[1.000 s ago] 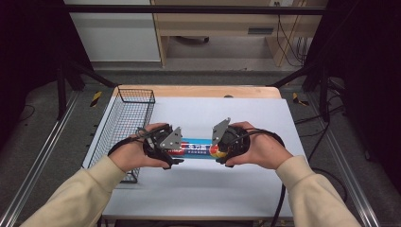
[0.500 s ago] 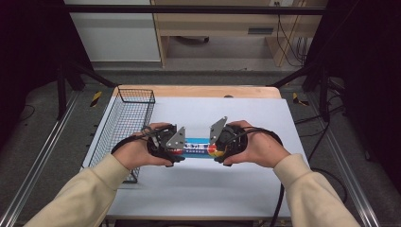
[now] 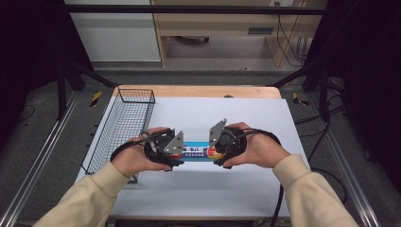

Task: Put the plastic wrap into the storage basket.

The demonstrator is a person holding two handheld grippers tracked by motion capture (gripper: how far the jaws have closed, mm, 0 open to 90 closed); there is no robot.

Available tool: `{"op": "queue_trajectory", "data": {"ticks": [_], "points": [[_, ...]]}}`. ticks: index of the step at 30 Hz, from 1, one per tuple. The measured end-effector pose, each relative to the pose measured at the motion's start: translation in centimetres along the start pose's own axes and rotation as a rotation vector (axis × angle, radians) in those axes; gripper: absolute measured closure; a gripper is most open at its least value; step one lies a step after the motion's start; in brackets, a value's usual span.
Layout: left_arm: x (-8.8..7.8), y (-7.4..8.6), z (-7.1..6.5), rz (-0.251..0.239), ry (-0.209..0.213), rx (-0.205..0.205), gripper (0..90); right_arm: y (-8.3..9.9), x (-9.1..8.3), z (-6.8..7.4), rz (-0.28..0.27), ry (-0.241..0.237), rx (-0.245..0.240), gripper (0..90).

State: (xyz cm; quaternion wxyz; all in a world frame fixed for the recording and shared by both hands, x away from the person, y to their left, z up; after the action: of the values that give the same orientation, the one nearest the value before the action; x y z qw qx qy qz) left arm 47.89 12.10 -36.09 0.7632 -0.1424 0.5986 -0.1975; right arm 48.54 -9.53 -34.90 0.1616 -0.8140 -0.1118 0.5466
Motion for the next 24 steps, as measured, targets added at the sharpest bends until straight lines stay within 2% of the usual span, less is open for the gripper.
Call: {"op": "queue_trajectory", "data": {"ticks": [6,8,9,11,12,15,16,17,18,21,23,24], "points": [[0.1,0.1,-0.3,-0.005,-0.003,-0.003,30.4,-0.1,0.2,0.3,0.008,0.011,-0.012,30.1],[0.1,0.3,-0.3,-0.001,-0.007,-0.005,30.5,0.0,0.3,0.5,0.001,0.046,-0.01,16.0],[0.1,0.3,-0.3,-0.001,-0.007,-0.005,30.5,0.0,0.2,0.5,0.001,0.058,-0.019,12.3],[0.2,0.5,-0.3,-0.004,-0.009,-0.015,30.6,0.1,0.1,0.7,0.007,0.076,-0.028,10.2],[0.3,0.7,-0.3,-0.003,-0.008,-0.025,30.6,0.5,-0.3,0.9,0.005,0.118,-0.038,4.6],[0.3,1.0,-0.3,-0.003,-0.006,-0.031,30.7,1.0,-0.9,1.0,-0.007,0.147,-0.037,5.1],[0.4,1.2,-0.2,-0.004,-0.006,-0.037,30.7,1.8,-1.6,1.1,-0.007,0.205,-0.013,5.6],[0.4,1.2,-0.2,-0.004,-0.006,-0.037,30.7,1.8,-1.6,1.1,-0.007,0.205,-0.013,5.6],[0.4,1.4,-0.2,-0.002,-0.007,-0.047,30.8,2.9,-2.4,1.2,-0.001,0.239,0.008,5.8],[0.4,1.6,-0.1,-0.002,-0.011,-0.055,30.9,4.7,-3.8,1.6,-0.014,0.281,0.036,5.5],[0.4,1.6,-0.1,-0.001,-0.019,-0.053,30.9,5.3,-4.3,1.8,-0.025,0.293,0.051,5.0],[0.3,1.6,0.0,-0.004,-0.022,-0.06,31.0,6.6,-5.0,2.2,-0.029,0.326,0.089,4.8]]}}
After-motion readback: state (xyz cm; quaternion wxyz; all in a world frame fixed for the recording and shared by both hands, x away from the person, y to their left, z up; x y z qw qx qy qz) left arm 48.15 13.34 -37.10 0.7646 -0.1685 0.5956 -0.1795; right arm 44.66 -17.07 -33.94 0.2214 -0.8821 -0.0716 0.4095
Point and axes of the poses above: each handheld gripper's, and its own axes: x roughly forward along the jaws, y roughly out of its underside, z roughly to its left, the point moved 1 cm from there along x, roughly forward along the jaws, and after that the axes turned 8 degrees about y, right-handed, at the moved point
